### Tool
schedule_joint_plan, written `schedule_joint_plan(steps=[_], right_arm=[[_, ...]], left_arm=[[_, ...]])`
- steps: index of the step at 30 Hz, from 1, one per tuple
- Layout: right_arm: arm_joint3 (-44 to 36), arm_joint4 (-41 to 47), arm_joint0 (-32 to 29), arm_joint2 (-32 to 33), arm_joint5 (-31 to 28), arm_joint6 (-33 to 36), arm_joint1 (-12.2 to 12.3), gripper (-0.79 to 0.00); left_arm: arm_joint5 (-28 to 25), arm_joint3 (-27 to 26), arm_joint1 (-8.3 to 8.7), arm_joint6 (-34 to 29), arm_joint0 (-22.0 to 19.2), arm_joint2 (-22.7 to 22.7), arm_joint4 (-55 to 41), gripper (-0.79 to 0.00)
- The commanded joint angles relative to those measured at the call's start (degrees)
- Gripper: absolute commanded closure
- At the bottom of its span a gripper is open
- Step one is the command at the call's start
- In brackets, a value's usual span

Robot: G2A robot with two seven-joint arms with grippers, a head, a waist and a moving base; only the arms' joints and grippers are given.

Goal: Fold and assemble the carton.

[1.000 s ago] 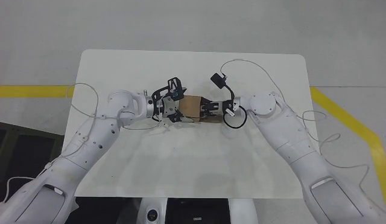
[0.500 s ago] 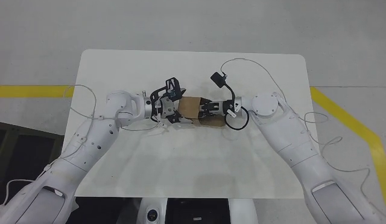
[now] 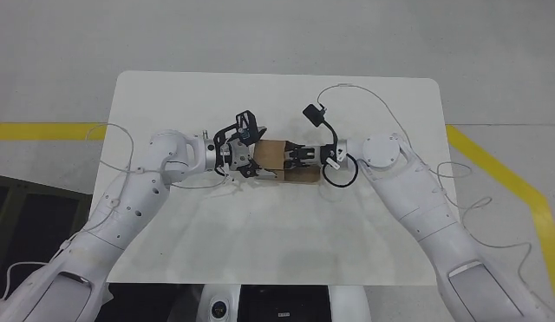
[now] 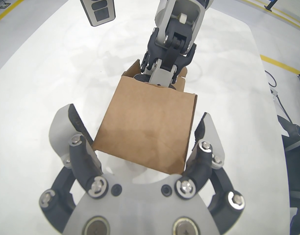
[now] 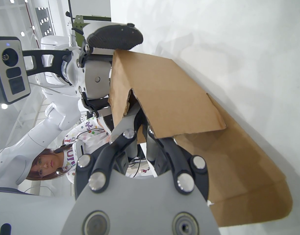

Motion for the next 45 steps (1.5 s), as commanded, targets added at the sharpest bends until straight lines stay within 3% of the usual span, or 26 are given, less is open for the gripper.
schedule_joint_plan(steps=[1, 17, 30, 45], right_arm=[[-0.7, -0.3, -0.5, 0.6, 0.3, -0.1, 0.3, 0.000], [-8.8, -7.0, -5.5, 9.4, 3.4, -1.0, 3.9, 0.000], [2.2, -8.0, 2.6, 4.7, -1.0, -2.9, 2.0, 0.000], [8.5, -4.7, 6.0, -1.4, -2.9, 5.2, -0.2, 0.000]], left_arm=[[0.1, -0.1, 0.00, -0.2, 0.1, -0.1, 0.0, -0.785], [-0.2, 0.1, -0.02, -0.2, 0.8, -1.5, 0.7, -0.785], [-0.5, -0.1, 0.16, -0.2, 2.6, -2.7, 0.3, -0.785], [-0.7, -0.2, 0.01, -1.3, 2.8, -3.1, -0.1, -0.785]])
